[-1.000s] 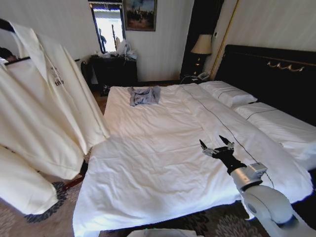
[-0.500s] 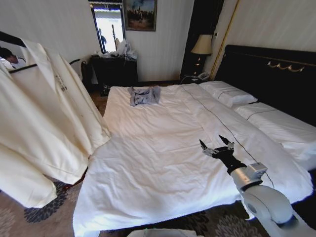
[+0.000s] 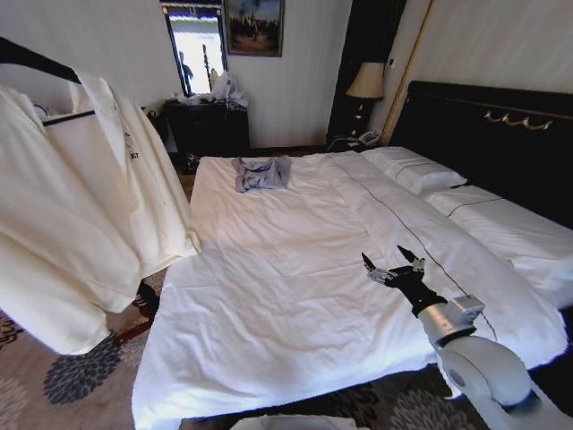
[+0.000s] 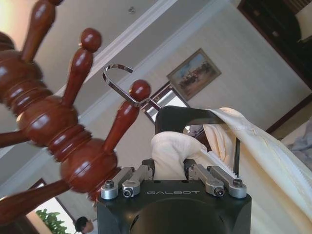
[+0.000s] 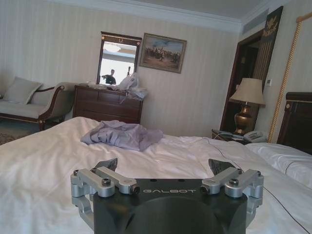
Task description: Pick up the clothes from the bed and hang them on the clothes hanger.
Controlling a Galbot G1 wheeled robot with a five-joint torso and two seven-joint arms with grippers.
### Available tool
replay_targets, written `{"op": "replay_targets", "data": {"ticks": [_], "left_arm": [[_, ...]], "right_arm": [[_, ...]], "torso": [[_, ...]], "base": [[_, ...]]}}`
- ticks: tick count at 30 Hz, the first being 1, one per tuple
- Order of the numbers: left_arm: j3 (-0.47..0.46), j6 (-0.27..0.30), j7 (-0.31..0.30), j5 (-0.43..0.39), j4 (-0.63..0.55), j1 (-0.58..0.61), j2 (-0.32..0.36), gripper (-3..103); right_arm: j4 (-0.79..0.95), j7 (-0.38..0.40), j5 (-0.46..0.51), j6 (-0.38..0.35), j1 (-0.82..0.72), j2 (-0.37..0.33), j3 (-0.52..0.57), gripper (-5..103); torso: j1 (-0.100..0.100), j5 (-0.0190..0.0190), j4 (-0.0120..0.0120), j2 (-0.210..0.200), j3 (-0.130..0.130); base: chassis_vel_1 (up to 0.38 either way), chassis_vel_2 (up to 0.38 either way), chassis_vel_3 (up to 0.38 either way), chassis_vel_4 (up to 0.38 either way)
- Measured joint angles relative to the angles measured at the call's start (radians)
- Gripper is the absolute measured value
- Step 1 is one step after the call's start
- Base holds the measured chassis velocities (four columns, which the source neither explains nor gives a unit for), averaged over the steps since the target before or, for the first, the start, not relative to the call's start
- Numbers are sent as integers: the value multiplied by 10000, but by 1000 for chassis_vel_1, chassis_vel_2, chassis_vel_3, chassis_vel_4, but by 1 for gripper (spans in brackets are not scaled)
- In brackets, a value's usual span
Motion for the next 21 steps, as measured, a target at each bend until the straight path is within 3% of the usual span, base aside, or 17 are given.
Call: {"op": "replay_targets", "data": {"ticks": [9, 21], "left_arm": [[668, 418, -500, -38, -194, -616, 71, 26], [603, 903, -832, -150, -410, -436, -85, 26]], "right_arm": [[0, -1, 0, 0, 0, 0, 0, 100], [-1, -1, 0, 0, 0, 0, 0, 100]], "torso": [[0, 0, 0, 0, 0], [0, 1, -2, 0, 0]], "base": [[0, 0, 0, 0], [0, 0, 0, 0]]}}
